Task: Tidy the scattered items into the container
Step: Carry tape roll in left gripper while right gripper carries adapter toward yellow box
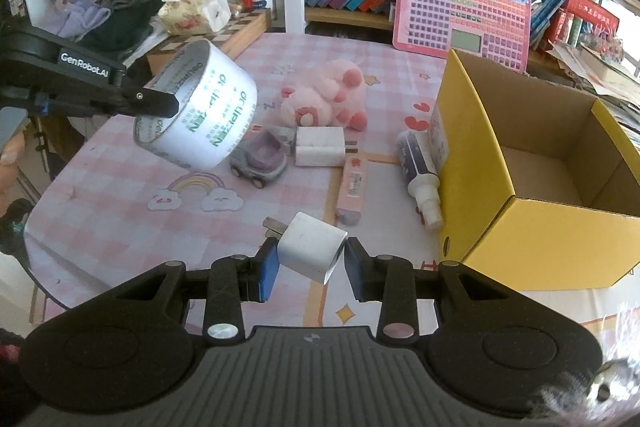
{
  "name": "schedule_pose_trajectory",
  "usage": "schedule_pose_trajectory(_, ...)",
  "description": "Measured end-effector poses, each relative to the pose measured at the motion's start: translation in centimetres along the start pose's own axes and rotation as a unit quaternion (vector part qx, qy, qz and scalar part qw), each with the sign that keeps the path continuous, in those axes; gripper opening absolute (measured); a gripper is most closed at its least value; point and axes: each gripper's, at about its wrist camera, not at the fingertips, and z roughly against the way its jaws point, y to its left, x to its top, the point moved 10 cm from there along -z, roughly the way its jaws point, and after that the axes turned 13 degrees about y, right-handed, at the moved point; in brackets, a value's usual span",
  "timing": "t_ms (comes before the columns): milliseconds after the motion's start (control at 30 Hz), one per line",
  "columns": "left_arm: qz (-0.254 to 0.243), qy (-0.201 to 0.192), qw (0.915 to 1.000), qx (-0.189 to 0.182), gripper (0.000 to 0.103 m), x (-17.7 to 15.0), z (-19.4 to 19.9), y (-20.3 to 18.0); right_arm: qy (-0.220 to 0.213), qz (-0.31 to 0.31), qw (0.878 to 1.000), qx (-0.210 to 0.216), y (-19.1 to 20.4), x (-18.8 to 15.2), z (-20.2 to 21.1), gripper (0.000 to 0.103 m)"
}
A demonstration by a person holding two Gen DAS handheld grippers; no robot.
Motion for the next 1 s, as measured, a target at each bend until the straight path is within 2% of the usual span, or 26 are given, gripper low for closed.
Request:
schedule_pose_trajectory(200,-0.012,0.005,0.9997,-0.022,0.003,-1.2,1.2,-1.1,-0.005,-0.023,1.0,-0.01,-0.8,-0.9,1.8,0.033)
schedule_pose_trajectory(700,-0.048,0.033,0.9962,-0.065,0.003,-3.1,0.4,-4.7,-0.006,-0.077,0.996,-0.053,-2.7,-4.3,4.2,0.033)
schedule_pose_trajectory(1000,-0.075,0.045,0.9921,-0.09,0.003,-3.6,-0.5,-7.7,0.0,-0.116,0.99,-0.08,-5.4,-6.0,5.5,0.033)
